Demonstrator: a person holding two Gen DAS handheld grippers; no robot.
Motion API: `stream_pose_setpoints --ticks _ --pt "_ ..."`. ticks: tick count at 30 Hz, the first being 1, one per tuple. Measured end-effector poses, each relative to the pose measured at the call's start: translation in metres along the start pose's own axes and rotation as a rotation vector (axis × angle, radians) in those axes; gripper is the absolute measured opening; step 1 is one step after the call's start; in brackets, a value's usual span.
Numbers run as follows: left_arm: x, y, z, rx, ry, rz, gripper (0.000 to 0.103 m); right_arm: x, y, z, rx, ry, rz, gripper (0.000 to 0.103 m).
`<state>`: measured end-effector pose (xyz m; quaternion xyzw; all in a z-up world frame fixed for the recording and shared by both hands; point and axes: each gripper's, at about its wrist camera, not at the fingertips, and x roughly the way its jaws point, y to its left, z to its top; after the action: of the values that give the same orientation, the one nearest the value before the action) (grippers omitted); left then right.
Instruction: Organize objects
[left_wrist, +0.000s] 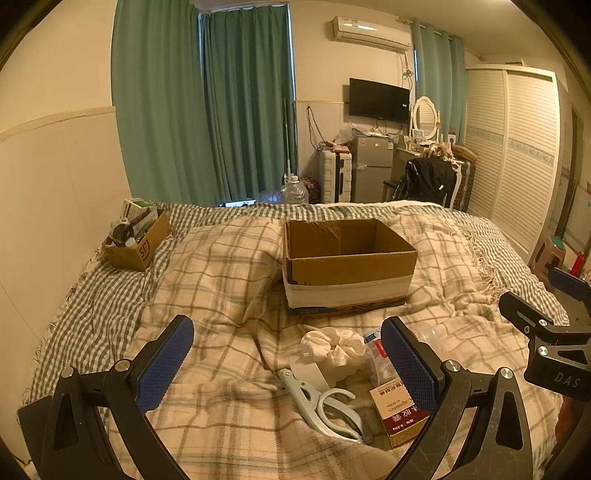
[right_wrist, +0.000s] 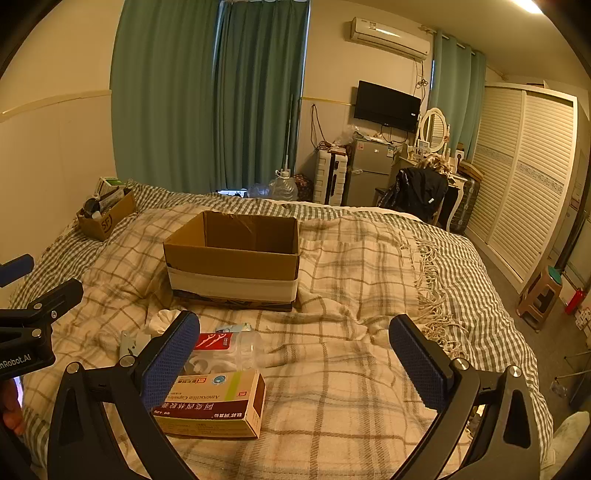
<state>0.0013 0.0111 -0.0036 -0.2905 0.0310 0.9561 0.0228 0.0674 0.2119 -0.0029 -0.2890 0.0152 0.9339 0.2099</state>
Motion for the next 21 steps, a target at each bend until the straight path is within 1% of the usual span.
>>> stream_pose_setpoints --ticks 21 --pt "0.0030 -0.0029 -0.0008 0.003 0.008 -0.006 0.103 0.0012 -0.0011 -0.0011 0.002 0.005 -0.001 0.103"
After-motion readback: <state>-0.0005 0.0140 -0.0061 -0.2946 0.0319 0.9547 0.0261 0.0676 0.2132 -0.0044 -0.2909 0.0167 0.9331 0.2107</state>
